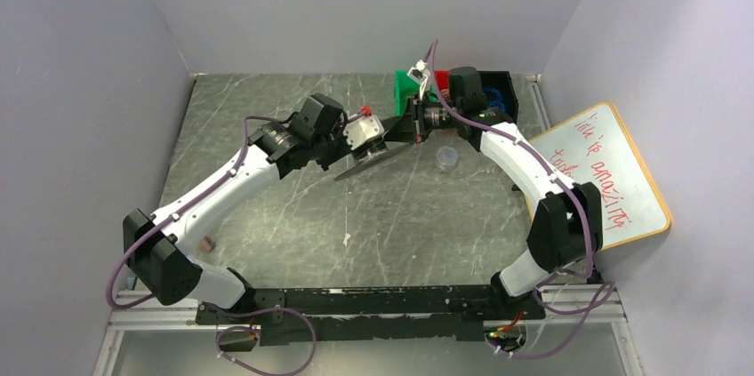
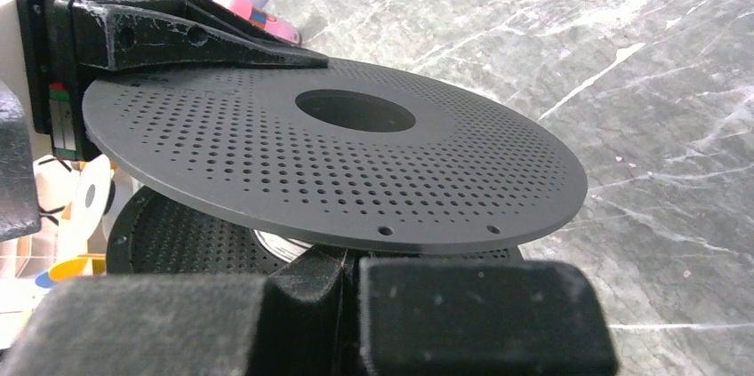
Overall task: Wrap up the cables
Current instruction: Wrap the cable around the cable reel.
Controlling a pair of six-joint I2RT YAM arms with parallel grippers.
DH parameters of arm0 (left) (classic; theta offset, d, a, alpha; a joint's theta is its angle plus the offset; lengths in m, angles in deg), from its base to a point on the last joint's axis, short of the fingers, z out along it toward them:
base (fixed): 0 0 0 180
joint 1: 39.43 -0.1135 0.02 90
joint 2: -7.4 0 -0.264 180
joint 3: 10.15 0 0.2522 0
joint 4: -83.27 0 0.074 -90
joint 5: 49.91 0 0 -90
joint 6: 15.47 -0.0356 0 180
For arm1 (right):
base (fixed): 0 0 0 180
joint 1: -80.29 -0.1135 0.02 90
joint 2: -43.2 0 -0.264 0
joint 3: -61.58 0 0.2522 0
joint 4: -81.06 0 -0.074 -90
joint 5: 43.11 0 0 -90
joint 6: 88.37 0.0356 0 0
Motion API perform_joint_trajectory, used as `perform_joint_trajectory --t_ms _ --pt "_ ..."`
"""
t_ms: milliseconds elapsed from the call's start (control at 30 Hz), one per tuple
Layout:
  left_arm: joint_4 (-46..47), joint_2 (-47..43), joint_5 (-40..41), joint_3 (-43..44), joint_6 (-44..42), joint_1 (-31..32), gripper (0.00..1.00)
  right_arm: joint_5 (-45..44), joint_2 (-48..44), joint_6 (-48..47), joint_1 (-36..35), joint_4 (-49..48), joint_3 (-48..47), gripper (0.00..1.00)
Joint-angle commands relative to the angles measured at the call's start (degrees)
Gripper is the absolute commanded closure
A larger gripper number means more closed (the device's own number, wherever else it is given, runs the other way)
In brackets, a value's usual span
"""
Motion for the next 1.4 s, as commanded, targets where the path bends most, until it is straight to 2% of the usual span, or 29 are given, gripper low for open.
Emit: perform_joint_trajectory --t_ms 0,200,367,567,633,767,900,1067,1200,1367 --pt "-10.46 3.72 9.78 -2.05 4.07 -0.69 0.98 5.29 -7.32 1.45 0.07 -10.08 -3.77 1.00" --pt "-11.01 5.77 11.01 -0.97 5.28 -0.26 0.98 4.11 -8.00 0.48 -0.84 -8.69 -5.32 1.00" --pt "-11.83 5.21 8.81 -0.52 4.99 0.17 0.98 2.73 -7.77 -4.79 -1.66 -3.40 -8.05 1.00" --pt "-13.51 0.51 -1.62 -1.56 0.75 0.18 0.98 4.46 -6.91 -21.85 -1.59 10.72 -13.10 1.00" --pt "-13.86 -0.68 -3.52 -1.77 -0.31 0.18 0.98 5.39 -6.48 -24.94 -1.52 13.30 -13.77 1.00" --pt "-15.54 -1.38 -4.56 -1.30 -2.35 0.22 0.98 7.38 -4.65 -34.90 -1.57 23.05 -17.72 1.00" --pt "-15.37 -3.21 -5.10 -2.20 -4.76 0.15 0.98 3.93 -1.70 -47.99 -1.52 36.22 -23.66 1.00" --pt "-16.27 -3.47 -5.05 -1.24 -5.28 0.21 0.98 1.86 1.59 -58.50 -1.55 47.89 -28.01 1.00" --pt "-16.78 -3.27 -5.77 -0.23 -5.69 0.18 0.98 1.62 2.88 -60.11 -1.64 51.99 -30.25 1.00" --pt "-18.66 -2.88 -9.76 0.88 -5.84 0.23 0.98 -0.04 1.27 -58.50 -2.41 48.30 -27.57 1.00"
